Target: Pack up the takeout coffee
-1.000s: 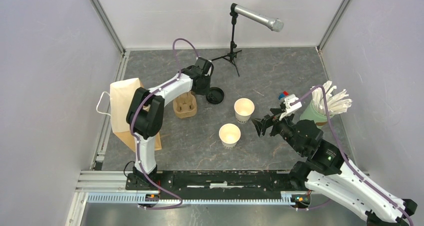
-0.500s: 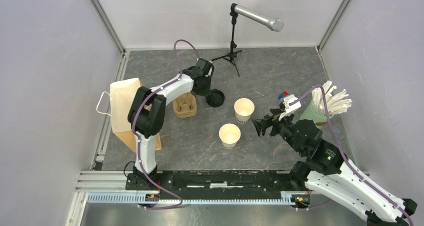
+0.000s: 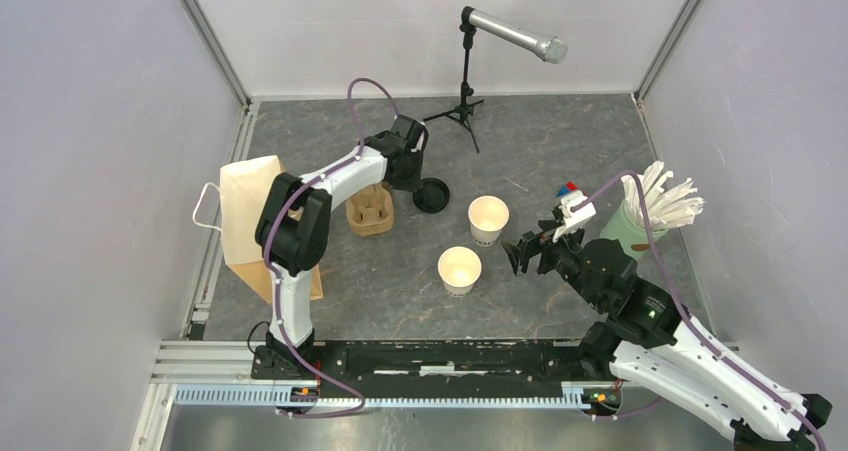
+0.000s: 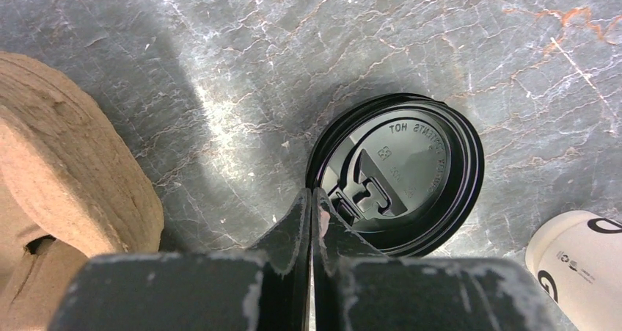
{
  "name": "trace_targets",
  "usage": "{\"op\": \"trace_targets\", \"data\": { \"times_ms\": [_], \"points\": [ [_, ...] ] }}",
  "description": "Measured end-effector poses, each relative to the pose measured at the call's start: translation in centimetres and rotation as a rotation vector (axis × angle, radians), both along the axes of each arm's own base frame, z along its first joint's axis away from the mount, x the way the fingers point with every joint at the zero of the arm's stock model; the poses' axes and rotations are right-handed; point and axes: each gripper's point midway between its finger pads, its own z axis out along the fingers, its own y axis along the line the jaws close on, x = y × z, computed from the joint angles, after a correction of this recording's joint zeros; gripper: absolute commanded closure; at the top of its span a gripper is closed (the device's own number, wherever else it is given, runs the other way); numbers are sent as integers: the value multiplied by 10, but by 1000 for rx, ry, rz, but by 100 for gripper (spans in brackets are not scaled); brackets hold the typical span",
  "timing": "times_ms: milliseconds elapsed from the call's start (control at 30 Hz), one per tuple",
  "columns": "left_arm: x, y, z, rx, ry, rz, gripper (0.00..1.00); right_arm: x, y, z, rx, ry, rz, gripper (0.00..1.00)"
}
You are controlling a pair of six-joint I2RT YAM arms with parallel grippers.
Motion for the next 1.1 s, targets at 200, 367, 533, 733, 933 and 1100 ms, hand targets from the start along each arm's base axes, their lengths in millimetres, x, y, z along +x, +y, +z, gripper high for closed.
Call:
{"op": "trace_targets", "data": {
  "times_ms": [200, 367, 533, 733, 933, 1100],
  "points": [
    [1, -5, 12, -28, -6, -12, 98, 1, 1, -10, -19, 16, 1, 5],
    [2, -10, 28, -59, -29, -23, 98, 2, 2, -18, -36, 31, 0, 5],
    [2, -10, 39, -69, -44, -23, 98, 4, 4, -26, -47, 35, 2, 4],
    [-3, -7, 38, -57, -28, -21, 98, 6, 8, -33, -61, 44, 7, 4],
    [-6, -6, 37, -58, -10, -27, 98, 7, 10, -33, -60, 44, 9, 4],
    [-6, -7, 39, -77, -3, -30, 94, 7, 11, -33, -56, 44, 14, 4]
  ]
}}
